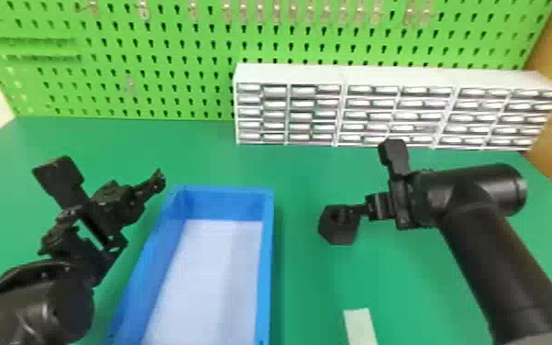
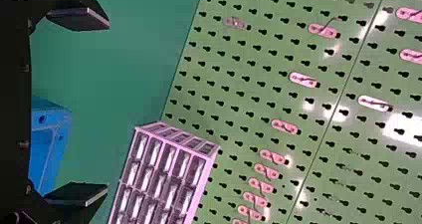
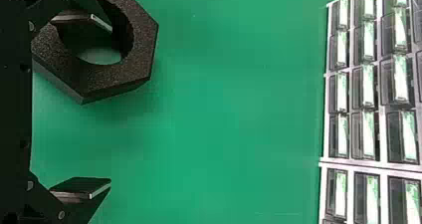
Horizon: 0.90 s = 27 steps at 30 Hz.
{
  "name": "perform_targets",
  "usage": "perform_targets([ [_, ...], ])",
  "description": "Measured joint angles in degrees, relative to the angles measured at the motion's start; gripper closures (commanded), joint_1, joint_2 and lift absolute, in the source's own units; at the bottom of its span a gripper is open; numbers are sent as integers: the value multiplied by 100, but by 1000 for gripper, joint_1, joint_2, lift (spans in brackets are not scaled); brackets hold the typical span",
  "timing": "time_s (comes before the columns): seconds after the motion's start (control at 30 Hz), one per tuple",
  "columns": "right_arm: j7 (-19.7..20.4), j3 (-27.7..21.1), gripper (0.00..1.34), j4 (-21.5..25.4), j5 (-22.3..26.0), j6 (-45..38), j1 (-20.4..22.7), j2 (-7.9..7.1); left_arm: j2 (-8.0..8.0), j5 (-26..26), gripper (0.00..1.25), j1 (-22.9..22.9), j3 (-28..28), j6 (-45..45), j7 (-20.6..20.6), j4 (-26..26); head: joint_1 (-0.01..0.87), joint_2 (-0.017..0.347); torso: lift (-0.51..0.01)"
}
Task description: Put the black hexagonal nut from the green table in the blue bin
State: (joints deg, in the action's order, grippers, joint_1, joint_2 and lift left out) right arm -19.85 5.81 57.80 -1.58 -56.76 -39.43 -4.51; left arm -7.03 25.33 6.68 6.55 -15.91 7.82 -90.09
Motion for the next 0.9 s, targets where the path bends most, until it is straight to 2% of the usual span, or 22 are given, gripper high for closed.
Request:
perform_targets([
  [0.9, 7, 23, 209, -292, -131, 615, 58, 18, 0, -2, 127, 29, -18, 0, 0, 0, 666, 32, -100],
])
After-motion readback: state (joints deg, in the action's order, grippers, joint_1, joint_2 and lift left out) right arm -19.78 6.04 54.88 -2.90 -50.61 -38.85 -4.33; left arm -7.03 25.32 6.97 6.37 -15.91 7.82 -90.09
